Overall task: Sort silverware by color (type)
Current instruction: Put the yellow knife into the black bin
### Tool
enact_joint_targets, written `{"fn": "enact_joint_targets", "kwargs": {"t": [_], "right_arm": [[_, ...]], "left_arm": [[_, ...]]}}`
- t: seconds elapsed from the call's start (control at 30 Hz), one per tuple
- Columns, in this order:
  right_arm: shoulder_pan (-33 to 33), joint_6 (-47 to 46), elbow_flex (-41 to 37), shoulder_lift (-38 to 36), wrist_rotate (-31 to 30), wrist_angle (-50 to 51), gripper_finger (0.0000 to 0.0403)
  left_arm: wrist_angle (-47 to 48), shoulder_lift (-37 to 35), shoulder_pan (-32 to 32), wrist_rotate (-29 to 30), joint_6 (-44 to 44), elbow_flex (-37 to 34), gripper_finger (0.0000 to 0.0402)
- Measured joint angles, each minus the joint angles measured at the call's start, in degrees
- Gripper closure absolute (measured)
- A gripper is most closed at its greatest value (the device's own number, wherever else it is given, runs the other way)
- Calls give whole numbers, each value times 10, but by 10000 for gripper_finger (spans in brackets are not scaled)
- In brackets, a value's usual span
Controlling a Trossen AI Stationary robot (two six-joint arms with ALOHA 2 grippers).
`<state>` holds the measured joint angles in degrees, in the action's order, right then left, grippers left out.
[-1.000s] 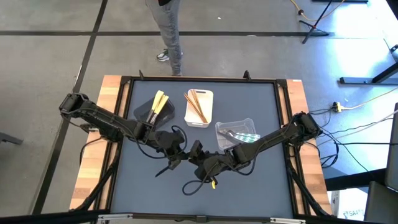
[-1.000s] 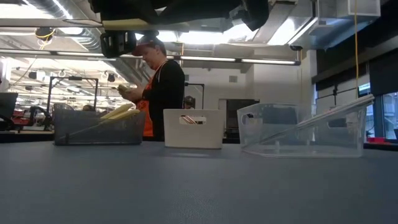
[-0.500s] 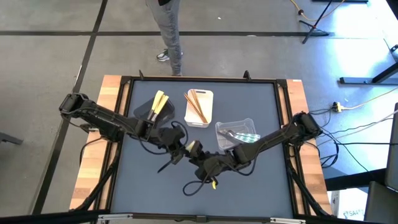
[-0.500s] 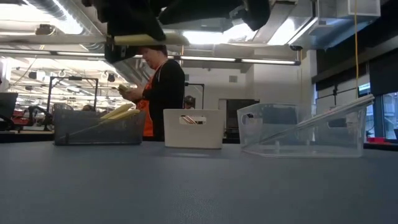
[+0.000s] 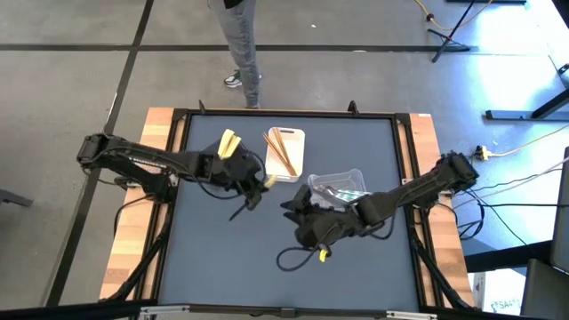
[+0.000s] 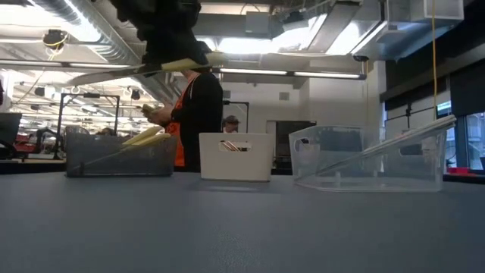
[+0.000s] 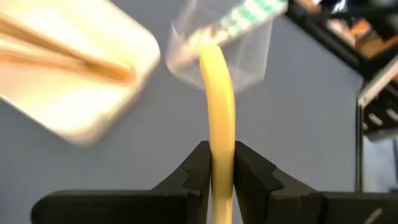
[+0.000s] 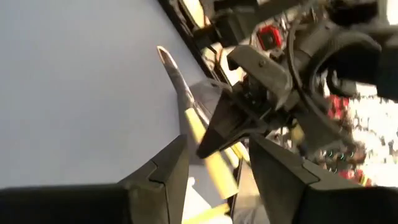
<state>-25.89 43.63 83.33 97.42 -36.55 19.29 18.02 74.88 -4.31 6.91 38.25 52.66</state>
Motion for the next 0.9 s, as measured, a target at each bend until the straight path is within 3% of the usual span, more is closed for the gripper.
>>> {"fn": "enact_joint_targets", "kwargs": {"t": [0.43, 0.67, 0.9], "right_arm": [[0, -145, 0, -135, -68, 164, 242], [0, -213, 0, -214, -68, 229, 242], [0, -314, 0, -293, -54, 309, 242]], "left_arm": [[22, -109, 141, 27, -124, 0, 353], [46, -141, 200, 75, -191, 0, 353], [46, -139, 268, 79, -267, 0, 353]]}}
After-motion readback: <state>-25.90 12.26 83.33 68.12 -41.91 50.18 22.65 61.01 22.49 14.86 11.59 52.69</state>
